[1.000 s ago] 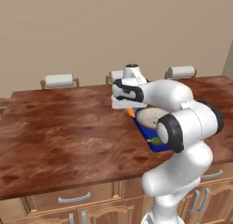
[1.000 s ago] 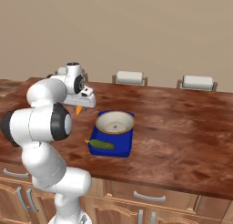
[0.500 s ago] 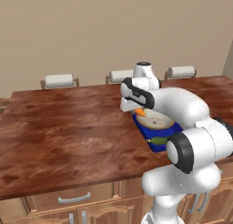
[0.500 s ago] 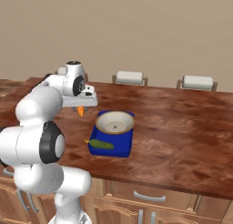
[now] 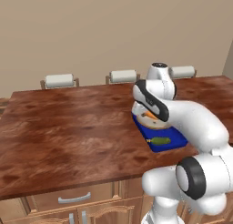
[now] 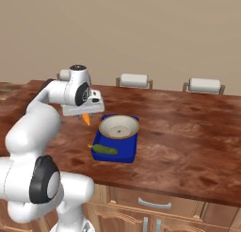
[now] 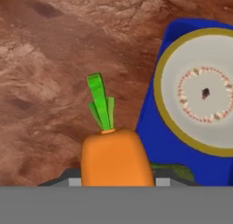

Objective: Place the two vegetables and bowl onto the tray for setting up a vegetable dip station.

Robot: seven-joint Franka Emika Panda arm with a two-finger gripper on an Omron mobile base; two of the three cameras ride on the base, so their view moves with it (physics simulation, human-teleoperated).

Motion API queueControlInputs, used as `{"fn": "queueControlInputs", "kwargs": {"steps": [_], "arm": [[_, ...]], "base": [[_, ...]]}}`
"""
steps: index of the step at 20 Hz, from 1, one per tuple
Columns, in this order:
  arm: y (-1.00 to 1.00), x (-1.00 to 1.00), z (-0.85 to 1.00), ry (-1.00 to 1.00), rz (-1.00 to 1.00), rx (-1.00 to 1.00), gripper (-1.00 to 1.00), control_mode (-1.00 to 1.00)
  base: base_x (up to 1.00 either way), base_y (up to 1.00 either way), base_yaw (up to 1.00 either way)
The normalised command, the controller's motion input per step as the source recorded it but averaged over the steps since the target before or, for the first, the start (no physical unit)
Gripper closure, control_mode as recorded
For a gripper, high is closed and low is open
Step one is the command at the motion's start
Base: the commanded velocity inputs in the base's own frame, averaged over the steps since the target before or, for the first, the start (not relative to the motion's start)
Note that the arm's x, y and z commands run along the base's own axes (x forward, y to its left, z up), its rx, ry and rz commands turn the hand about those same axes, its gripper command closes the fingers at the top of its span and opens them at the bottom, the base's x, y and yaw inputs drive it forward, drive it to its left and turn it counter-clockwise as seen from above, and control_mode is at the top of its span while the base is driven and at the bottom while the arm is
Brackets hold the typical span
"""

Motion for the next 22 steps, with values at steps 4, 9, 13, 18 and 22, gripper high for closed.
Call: {"fn": "queueControlInputs", "kwargs": {"steps": [4,9,13,18,22], "arm": [[-0.24,-0.39,0.15,-0.02,-0.17,0.0,1.0,-1.0],[-0.24,-0.35,0.15,-0.01,-0.3,0.0,1.0,-1.0],[-0.24,-0.26,0.14,0.0,-0.32,0.0,1.0,-1.0],[-0.3,-0.26,0.09,0.0,-0.35,0.05,1.0,-1.0],[-0.27,-0.21,0.01,0.0,-0.34,0.06,1.0,-1.0]], "base": [[0.0,0.0,0.0],[0.0,0.0,0.0],[0.0,0.0,0.0],[0.0,0.0,0.0],[0.0,0.0,0.0]]}}
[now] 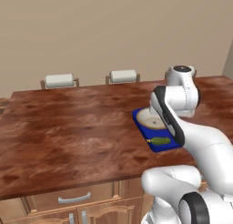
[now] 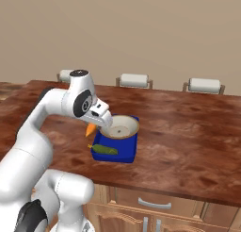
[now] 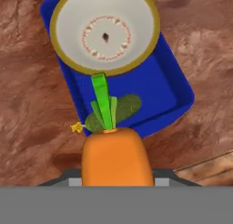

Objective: Place the two vegetables and bowl onto the tray for setting up a vegetable dip station.

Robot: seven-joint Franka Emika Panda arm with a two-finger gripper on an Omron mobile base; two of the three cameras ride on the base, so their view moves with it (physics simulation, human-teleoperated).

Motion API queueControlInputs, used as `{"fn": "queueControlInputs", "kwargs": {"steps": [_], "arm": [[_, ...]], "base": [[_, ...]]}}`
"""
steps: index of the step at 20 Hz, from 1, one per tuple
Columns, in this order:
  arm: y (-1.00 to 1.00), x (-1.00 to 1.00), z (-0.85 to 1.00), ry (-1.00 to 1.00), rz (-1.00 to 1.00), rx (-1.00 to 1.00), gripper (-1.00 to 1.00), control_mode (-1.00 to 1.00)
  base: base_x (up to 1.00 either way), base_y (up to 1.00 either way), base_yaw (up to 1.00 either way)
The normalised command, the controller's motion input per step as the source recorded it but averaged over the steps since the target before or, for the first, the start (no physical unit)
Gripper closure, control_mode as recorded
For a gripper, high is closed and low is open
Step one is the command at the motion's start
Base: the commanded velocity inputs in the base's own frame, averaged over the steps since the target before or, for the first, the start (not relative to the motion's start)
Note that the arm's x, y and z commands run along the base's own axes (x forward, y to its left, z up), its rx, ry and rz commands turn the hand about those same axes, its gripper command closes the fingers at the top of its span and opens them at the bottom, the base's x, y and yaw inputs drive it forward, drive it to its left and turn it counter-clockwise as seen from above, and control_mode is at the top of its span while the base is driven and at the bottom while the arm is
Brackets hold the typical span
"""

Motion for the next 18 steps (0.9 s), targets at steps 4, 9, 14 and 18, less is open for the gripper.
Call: {"fn": "queueControlInputs", "kwargs": {"steps": [4,9,14,18], "arm": [[-0.19,-0.03,-0.02,0.0,-0.35,0.03,1.0,-1.0],[-0.14,0.01,-0.12,0.0,-0.38,0.07,1.0,-1.0],[-0.11,0.02,-0.08,0.0,-0.36,0.15,1.0,-1.0],[-0.19,0.0,-0.03,0.0,-0.25,0.23,1.0,-1.0]], "base": [[0.0,0.0,0.0],[0.0,0.0,0.0],[0.0,0.0,0.0],[0.0,0.0,0.0]]}}
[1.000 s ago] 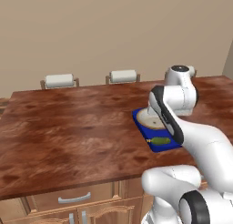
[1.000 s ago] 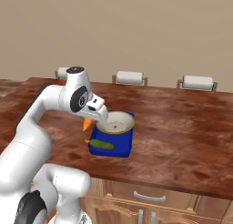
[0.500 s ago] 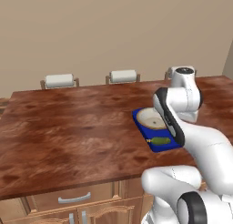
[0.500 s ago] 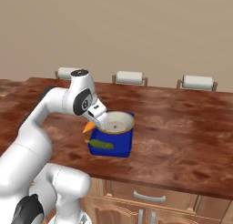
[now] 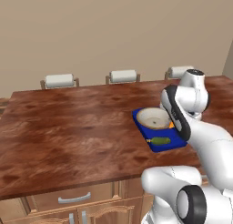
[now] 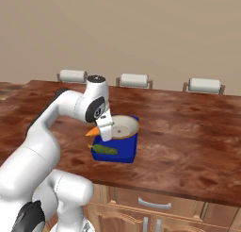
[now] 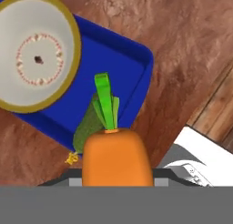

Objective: Place the two vegetables and bowl onto the tray for setting up a vegetable dip station.

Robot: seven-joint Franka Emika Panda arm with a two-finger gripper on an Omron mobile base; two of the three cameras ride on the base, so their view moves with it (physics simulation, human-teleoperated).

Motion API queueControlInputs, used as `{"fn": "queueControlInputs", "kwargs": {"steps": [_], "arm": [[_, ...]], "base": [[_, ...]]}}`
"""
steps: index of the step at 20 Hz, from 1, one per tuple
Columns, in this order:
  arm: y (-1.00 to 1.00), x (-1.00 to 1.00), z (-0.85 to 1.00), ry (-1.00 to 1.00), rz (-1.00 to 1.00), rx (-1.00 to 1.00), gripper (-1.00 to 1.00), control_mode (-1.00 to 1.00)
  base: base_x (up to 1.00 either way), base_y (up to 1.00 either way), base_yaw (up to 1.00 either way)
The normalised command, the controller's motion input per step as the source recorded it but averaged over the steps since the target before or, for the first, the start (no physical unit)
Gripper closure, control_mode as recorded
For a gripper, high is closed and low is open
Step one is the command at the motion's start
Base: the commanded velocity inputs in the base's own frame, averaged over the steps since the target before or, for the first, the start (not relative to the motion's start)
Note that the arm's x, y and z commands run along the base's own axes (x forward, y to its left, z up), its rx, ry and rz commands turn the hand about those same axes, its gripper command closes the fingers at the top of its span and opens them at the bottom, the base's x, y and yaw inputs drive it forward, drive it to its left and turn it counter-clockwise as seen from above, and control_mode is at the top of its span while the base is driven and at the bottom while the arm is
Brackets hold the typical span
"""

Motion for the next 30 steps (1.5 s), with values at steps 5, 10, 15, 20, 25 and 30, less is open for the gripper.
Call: {"fn": "queueControlInputs", "kwargs": {"steps": [5,10,15,20,25,30], "arm": [[-0.18,-0.08,-0.07,0.0,-0.25,0.17,1.0,-1.0],[-0.14,-0.05,-0.1,0.0,-0.29,0.05,1.0,-1.0],[-0.12,0.02,-0.15,0.0,-0.31,0.0,1.0,-1.0],[-0.17,0.07,-0.15,0.0,-0.25,0.01,1.0,-1.0],[-0.19,0.03,-0.13,0.03,-0.14,0.07,1.0,-1.0],[-0.14,0.08,-0.15,0.06,-0.09,0.11,1.0,-1.0]], "base": [[0.0,0.0,0.0],[0.0,0.0,0.0],[0.0,0.0,0.0],[0.0,0.0,0.0],[0.0,0.0,0.0],[0.0,0.0,0.0]]}}
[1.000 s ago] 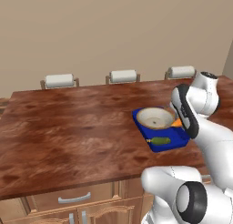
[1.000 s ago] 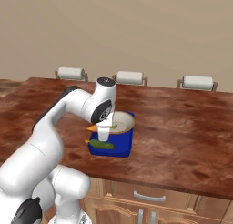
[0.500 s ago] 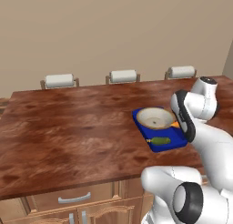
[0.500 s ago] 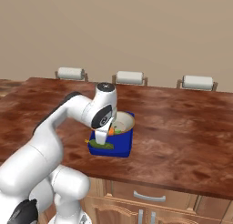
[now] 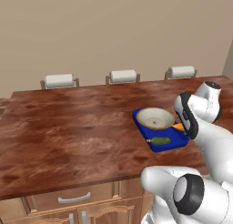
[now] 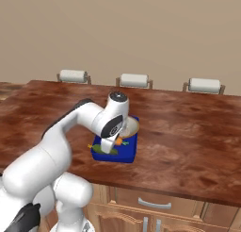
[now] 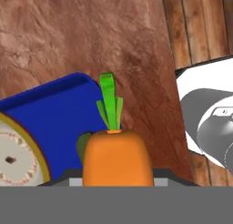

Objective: Place the two vegetables and bowl onto the tray for setting up a vegetable dip station.

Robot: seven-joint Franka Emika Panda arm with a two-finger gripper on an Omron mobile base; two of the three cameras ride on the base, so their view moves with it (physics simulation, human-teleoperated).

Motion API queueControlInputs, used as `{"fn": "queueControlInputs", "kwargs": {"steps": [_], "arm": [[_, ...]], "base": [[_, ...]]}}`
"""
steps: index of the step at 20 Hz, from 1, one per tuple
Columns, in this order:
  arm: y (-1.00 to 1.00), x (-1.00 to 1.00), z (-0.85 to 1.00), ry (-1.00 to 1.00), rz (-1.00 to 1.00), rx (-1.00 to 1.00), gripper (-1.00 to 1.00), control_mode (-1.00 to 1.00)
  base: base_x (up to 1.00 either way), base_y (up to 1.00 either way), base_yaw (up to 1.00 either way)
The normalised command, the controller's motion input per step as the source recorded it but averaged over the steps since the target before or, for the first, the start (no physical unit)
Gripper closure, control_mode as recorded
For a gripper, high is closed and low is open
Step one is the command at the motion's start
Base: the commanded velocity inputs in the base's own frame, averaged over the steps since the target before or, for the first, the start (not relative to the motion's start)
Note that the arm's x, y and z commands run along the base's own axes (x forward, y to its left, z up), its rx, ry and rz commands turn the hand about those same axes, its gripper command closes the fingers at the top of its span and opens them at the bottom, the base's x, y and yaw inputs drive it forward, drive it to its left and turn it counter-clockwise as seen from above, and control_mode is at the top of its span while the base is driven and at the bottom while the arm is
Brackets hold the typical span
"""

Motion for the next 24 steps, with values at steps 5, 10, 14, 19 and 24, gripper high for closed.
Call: {"fn": "queueControlInputs", "kwargs": {"steps": [5,10,14,19,24], "arm": [[-0.05,0.12,-0.15,0.01,-0.05,0.12,1.0,-1.0],[-0.02,0.15,-0.14,0.0,-0.04,0.07,1.0,-1.0],[-0.02,0.12,-0.14,0.0,-0.03,0.06,1.0,-1.0],[0.0,0.09,-0.13,0.0,-0.04,0.04,1.0,-1.0],[0.0,0.09,-0.13,0.0,-0.03,0.04,1.0,-1.0]], "base": [[0.0,0.0,0.0],[0.0,0.0,0.0],[0.0,0.0,0.0],[0.0,0.0,0.0],[0.0,0.0,0.0]]}}
